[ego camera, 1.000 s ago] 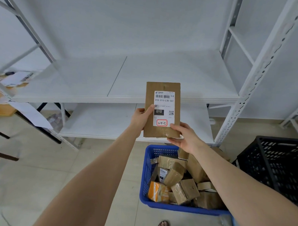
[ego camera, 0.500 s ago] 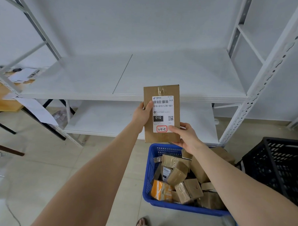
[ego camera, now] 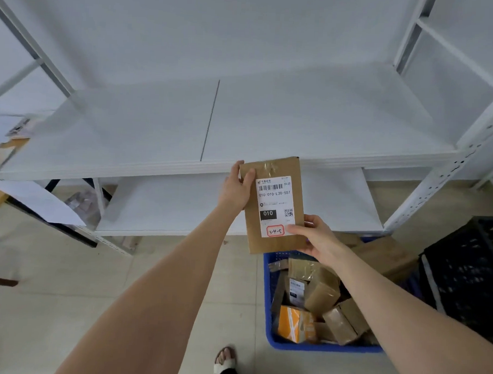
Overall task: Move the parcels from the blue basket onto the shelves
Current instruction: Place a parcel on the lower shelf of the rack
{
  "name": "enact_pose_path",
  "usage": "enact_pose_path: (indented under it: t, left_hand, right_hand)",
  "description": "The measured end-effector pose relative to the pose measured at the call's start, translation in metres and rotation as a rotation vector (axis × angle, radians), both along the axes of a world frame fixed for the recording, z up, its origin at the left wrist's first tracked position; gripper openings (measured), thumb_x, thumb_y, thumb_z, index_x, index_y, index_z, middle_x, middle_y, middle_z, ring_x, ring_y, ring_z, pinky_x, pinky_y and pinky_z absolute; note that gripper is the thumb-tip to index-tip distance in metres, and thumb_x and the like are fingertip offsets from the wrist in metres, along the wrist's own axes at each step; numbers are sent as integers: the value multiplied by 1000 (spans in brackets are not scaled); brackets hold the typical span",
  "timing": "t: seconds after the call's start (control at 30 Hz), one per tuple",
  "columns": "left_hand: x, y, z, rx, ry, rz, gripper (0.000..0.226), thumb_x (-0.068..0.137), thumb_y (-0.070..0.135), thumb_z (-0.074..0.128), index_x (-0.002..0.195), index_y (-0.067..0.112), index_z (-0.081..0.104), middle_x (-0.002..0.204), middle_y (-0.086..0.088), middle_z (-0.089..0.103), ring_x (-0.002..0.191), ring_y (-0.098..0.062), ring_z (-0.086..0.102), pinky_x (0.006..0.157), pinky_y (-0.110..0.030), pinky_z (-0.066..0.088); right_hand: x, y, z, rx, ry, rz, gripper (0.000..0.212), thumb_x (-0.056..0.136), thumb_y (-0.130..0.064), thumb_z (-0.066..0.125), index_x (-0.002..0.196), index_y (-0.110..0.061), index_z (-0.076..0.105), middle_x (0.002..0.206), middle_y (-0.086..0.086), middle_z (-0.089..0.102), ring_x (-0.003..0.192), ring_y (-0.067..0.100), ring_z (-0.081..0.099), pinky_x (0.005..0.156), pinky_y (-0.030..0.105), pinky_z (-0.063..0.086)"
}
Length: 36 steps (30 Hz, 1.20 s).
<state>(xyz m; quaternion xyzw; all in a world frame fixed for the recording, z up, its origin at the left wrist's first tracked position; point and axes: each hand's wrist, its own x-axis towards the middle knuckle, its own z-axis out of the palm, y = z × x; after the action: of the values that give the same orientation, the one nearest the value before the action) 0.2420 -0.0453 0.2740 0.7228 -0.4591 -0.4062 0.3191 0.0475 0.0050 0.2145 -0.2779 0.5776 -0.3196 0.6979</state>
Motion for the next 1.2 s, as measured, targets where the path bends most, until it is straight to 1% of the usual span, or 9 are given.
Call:
enact_pose_path:
  t: [0.1, 0.2, 0.43, 0.57, 0.63, 0.73, 0.83, 1.03, 1.2]
  left_hand:
    - [41, -12, -14, 48, 9, -20, 42, 93, 44, 43, 133, 32, 37, 104, -10, 60, 101, -34, 59, 78, -53, 56]
    - [75, -21, -38, 91, -15, -84, 40, 95, 36, 45, 134, 33, 36, 100, -9, 63, 96, -33, 62, 70, -50, 58]
    - [114, -44, -110, 227, -38, -120, 48, 95, 28, 47, 140, 33, 31, 95, -2, 57, 99, -31, 60, 76, -49, 58]
    - [116, -69, -147, 198, -55, -122, 52, 94, 21, 50, 142, 25, 30, 131, -6, 52, 112, -32, 54, 91, -51, 50]
    - [116, -83, -163, 181, -64, -118, 54, 93, 18, 50, 143, 24, 29, 135, -5, 50, 114, -32, 54, 93, -51, 49]
    - [115, -101, -185, 134, -83, -149, 64, 90, 19, 55, 145, 30, 24, 136, -5, 50, 115, -32, 55, 92, -51, 50]
    - [112, -119, -203, 106, -117, -218, 76, 88, 23, 60, 148, 37, 15, 137, -7, 49, 114, -32, 56, 88, -51, 52]
    - [108, -162, -246, 4, -134, -214, 67, 86, 20, 65, 140, 29, 27, 130, -5, 56, 108, -29, 60, 89, -45, 52]
    - [104, -189, -293, -104, -113, -220, 61, 86, 12, 64, 135, 22, 29, 130, -8, 55, 102, -27, 61, 85, -38, 54]
  right_hand:
    - [43, -6, -20, 52, 4, -30, 55, 75, -1, 77, 120, -16, 49, 113, 8, 66, 104, 26, 62, 89, 45, 53]
    - [85, -10, -43, 98, 18, -64, 64, 70, -6, 81, 123, -18, 48, 116, 5, 64, 111, 26, 58, 99, 52, 46]
    - [137, -21, -107, 178, 70, -123, 70, 66, -11, 86, 125, -18, 48, 120, 4, 63, 114, 26, 56, 103, 56, 42]
    - [144, -45, -146, 153, 80, -136, 76, 67, -8, 84, 131, -14, 44, 125, 6, 60, 119, 27, 54, 106, 54, 40]
    - [146, -60, -165, 135, 69, -144, 75, 68, -6, 83, 132, -12, 44, 126, 7, 60, 118, 26, 55, 106, 52, 40]
    - [147, -81, -191, 109, 66, -160, 67, 72, -3, 80, 130, -12, 46, 116, 1, 63, 110, 21, 58, 102, 47, 45]
    - [148, -101, -211, 82, 41, -202, 62, 77, 2, 75, 129, -13, 44, 102, -6, 60, 96, 14, 57, 85, 35, 51]
    - [148, -149, -261, -10, 130, -231, 70, 76, -1, 77, 135, -16, 43, 124, 2, 61, 110, 18, 58, 91, 34, 48]
    - [147, -186, -306, -135, 225, -206, 71, 79, -9, 76, 138, -15, 38, 112, -5, 59, 95, 7, 55, 73, 19, 48]
